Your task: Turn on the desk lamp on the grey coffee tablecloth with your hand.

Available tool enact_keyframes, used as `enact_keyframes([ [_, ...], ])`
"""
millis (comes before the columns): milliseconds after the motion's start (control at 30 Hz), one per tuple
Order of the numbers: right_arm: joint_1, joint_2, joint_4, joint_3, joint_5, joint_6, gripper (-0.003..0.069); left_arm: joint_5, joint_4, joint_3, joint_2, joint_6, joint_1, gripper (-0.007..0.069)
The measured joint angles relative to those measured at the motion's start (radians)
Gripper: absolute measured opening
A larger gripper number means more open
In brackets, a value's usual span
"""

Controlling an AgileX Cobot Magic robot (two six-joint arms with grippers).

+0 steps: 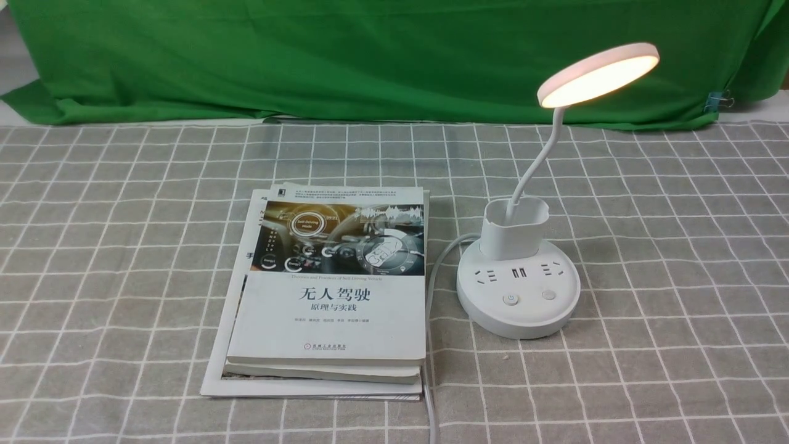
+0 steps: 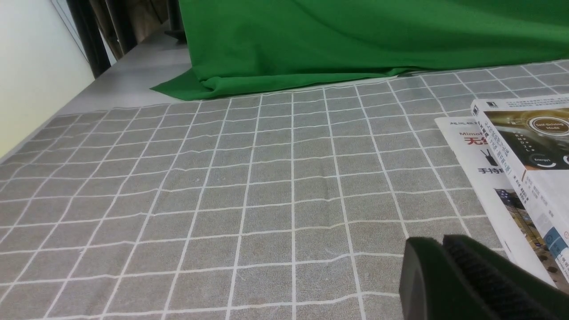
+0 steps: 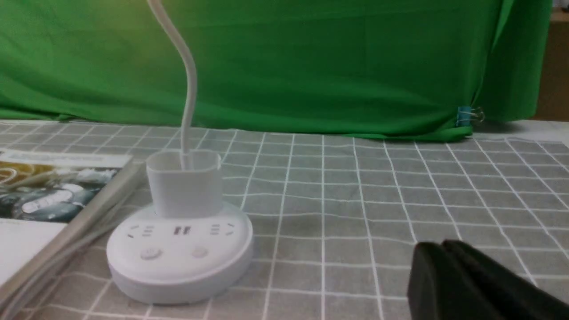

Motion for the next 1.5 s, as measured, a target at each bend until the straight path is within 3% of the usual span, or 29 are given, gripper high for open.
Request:
enact_keyframes([
  [600, -0.015, -0.097, -0.027, 0.016, 0.174, -0.028, 0.0029, 0.000, 0.000, 0.000, 0.000, 0.000, 0.000, 0.0019],
  [1500, -0.015, -0.097, -0.027, 0.016, 0.185, -0.023, 0.0069, 0.000, 0.000, 0.000, 0.000, 0.000, 0.000, 0.0019],
])
